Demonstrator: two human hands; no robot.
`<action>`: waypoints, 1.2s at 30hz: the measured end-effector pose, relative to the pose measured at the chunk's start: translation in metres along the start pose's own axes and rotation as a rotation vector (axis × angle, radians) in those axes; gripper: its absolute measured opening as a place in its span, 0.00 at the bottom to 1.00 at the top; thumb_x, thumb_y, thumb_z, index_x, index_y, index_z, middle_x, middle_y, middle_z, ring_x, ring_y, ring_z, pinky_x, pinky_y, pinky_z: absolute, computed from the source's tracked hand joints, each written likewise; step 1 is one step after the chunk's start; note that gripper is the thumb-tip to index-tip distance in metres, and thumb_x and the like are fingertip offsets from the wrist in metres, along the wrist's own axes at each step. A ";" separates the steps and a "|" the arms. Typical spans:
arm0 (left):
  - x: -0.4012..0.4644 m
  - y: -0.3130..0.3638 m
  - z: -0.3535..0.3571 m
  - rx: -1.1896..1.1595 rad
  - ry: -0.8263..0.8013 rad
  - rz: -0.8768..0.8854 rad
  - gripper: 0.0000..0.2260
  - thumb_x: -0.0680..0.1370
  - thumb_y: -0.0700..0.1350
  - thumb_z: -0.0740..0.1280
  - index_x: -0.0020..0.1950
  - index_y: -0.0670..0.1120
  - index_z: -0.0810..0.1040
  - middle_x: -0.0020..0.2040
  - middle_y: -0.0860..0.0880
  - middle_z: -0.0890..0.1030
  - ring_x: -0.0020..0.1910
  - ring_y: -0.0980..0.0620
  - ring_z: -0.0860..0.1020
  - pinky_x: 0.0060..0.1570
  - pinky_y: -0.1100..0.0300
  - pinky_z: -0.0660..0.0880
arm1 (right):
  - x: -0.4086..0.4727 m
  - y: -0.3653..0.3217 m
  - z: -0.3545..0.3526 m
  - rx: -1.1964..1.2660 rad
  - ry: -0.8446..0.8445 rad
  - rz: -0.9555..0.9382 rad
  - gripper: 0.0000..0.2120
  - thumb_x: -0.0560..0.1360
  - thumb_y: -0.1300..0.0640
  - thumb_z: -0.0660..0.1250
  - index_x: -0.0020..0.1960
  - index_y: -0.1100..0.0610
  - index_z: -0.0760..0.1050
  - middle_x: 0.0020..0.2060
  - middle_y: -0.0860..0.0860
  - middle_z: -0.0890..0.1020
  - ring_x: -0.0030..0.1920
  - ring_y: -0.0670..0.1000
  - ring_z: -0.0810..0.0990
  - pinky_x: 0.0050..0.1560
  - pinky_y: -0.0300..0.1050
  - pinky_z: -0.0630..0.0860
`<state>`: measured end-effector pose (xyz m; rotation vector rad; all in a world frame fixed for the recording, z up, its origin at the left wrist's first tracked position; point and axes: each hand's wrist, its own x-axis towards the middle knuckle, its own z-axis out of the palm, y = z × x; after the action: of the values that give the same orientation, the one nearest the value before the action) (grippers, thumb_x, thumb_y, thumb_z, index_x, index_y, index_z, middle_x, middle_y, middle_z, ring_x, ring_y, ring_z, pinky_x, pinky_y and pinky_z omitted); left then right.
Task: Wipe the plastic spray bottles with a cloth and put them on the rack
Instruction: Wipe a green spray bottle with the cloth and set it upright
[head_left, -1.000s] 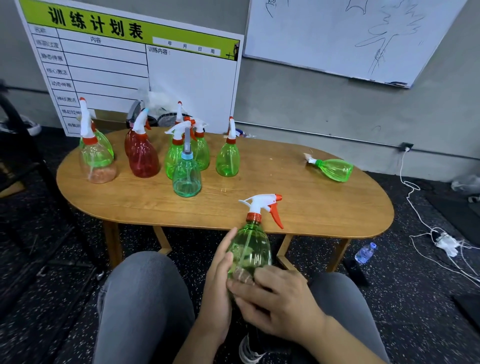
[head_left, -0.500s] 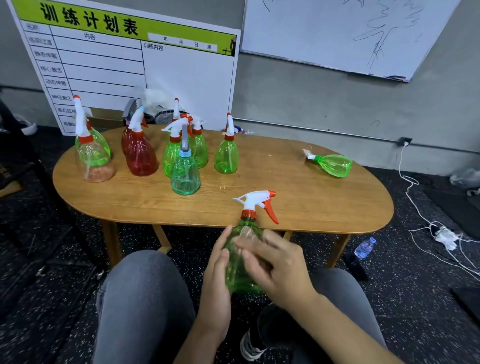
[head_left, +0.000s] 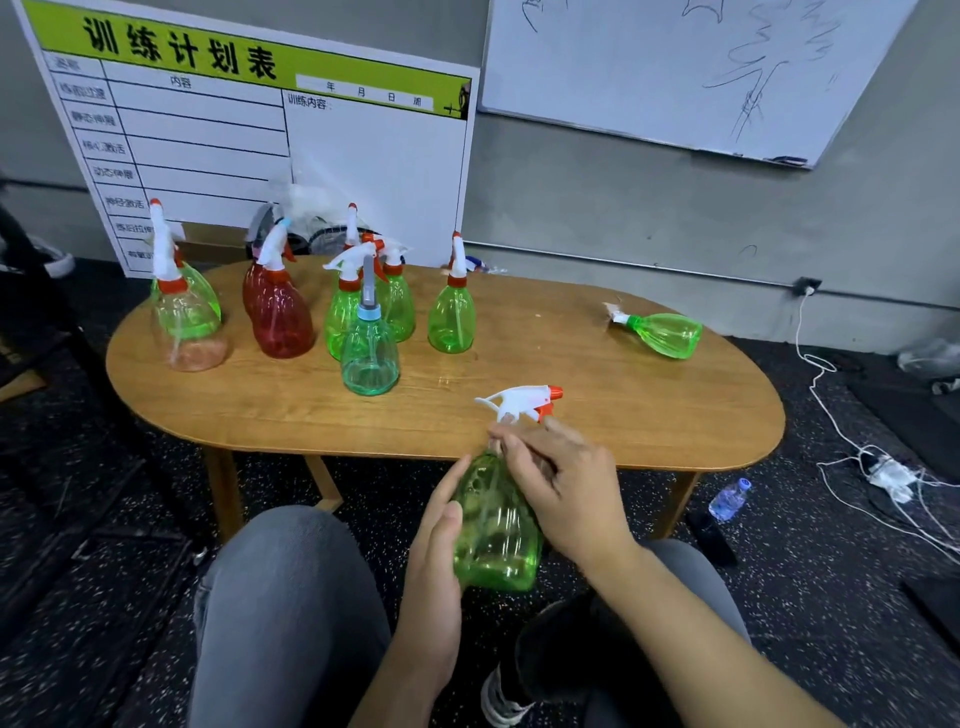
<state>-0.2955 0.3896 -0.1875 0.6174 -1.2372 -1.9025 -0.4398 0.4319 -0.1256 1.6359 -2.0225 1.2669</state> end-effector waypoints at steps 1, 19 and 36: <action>0.000 -0.002 -0.001 -0.007 0.004 0.000 0.20 0.82 0.56 0.59 0.73 0.64 0.77 0.71 0.54 0.81 0.70 0.51 0.80 0.68 0.44 0.76 | 0.003 0.002 0.002 0.010 -0.005 0.026 0.16 0.83 0.43 0.62 0.60 0.46 0.86 0.38 0.36 0.76 0.35 0.40 0.75 0.33 0.41 0.70; -0.002 0.006 0.002 -0.033 0.007 -0.007 0.20 0.84 0.54 0.58 0.76 0.58 0.74 0.68 0.48 0.83 0.68 0.46 0.81 0.71 0.38 0.74 | -0.042 -0.008 -0.004 -0.043 -0.060 -0.340 0.12 0.83 0.49 0.66 0.60 0.49 0.86 0.41 0.45 0.74 0.36 0.45 0.74 0.34 0.40 0.76; -0.005 0.006 0.001 -0.047 0.021 0.075 0.28 0.73 0.60 0.72 0.74 0.67 0.75 0.73 0.50 0.79 0.70 0.45 0.80 0.70 0.38 0.75 | -0.036 0.001 0.005 0.486 0.144 0.344 0.11 0.83 0.55 0.65 0.60 0.52 0.84 0.54 0.45 0.86 0.58 0.51 0.84 0.59 0.43 0.76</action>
<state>-0.2912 0.3926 -0.1812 0.5575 -1.1826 -1.8532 -0.4269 0.4526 -0.1525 1.3423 -2.0763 2.0672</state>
